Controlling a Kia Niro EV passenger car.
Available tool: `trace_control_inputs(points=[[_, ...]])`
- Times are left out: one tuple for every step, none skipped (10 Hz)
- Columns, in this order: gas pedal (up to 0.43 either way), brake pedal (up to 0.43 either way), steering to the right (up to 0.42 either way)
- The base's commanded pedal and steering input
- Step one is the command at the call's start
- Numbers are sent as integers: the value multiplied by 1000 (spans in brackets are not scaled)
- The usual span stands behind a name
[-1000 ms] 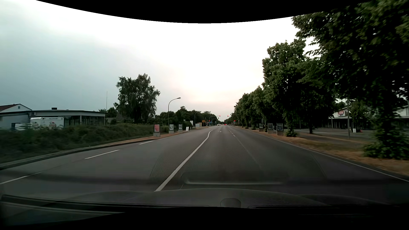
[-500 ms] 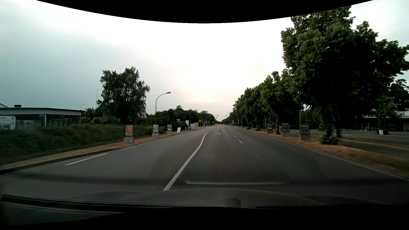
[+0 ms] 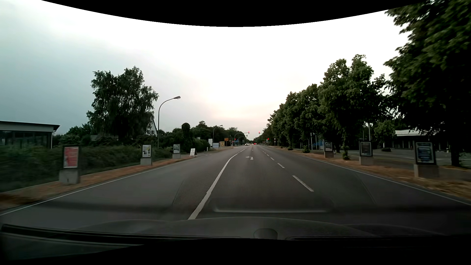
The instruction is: Follow the waypoints while adhering to traffic rules and regulations
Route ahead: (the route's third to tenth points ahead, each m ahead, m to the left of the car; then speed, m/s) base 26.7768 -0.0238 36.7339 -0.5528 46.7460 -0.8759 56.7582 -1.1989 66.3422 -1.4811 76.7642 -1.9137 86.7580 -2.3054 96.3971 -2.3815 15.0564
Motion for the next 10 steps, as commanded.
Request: trace_control_inputs(points=[[0,6,3],[0,6,1],[0,6,0],[0,6,-1],[0,6,-1],[0,6,0],[0,6,-1],[0,6,0],[0,6,-1],[0,12,0]])
